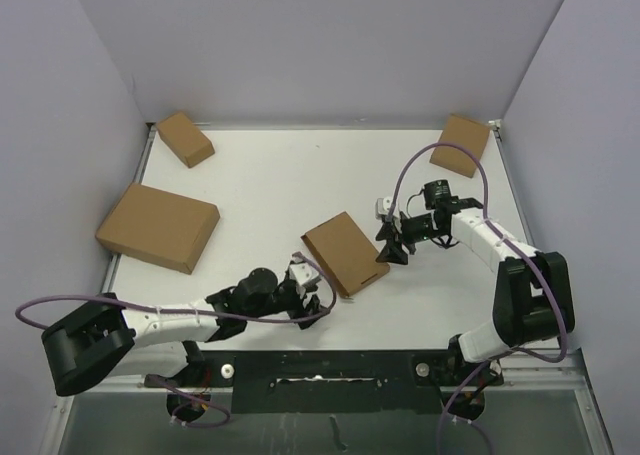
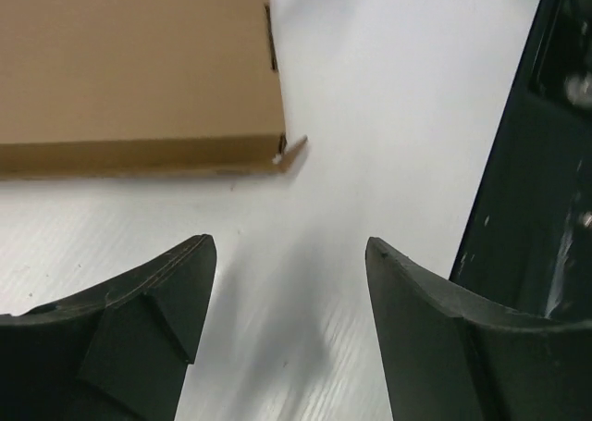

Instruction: Fold the paper box

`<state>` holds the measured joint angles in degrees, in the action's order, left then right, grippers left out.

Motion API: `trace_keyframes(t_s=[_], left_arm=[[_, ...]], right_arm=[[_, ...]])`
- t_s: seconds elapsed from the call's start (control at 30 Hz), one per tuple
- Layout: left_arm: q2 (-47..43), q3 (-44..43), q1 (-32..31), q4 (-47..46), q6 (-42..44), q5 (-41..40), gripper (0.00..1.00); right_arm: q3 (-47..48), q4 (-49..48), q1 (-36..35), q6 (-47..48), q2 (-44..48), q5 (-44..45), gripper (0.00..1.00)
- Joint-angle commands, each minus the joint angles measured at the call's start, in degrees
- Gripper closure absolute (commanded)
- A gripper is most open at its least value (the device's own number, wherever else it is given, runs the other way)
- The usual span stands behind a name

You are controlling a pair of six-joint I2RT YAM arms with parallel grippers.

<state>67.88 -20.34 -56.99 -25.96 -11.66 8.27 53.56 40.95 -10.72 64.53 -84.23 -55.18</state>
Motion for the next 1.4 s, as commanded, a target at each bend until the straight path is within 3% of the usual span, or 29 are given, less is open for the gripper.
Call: trace_keyframes(t_s=[0.0,0.13,0.23,0.53,0.97,1.37], left_arm=[[-0.22,5.6,-3.99,-20.28,15.89,-2.36,0.37],[3.75,5.39,-10.02,-22.79,26.76,-5.25,0.37],[9.26,3.64,-10.86,-25.99,31.41,-5.76,0.4],[19.69,-2.1,-11.44,-28.45,33.57,-6.7,0.5],[23.17,-4.2,-11.47,-27.32,32.43,-4.06,0.69],[25.61,-5.79,-11.47,-24.26,33.82,-6.04,0.71]], right_arm=[[2.21,-10.12,1.68,-21.54,-1.57,-1.42,0.43],[2.17,-11.51,3.89,-27.9,-3.51,-1.06,0.41],[2.16,-11.41,5.83,-29.97,-7.33,0.02,0.39],[0.86,-14.29,6.25,-31.19,-7.89,1.12,0.4],[1.28,-14.77,6.26,-33.85,-9.7,-0.01,0.41],[1.45,-14.49,6.21,-33.96,-9.91,-0.59,0.42]])
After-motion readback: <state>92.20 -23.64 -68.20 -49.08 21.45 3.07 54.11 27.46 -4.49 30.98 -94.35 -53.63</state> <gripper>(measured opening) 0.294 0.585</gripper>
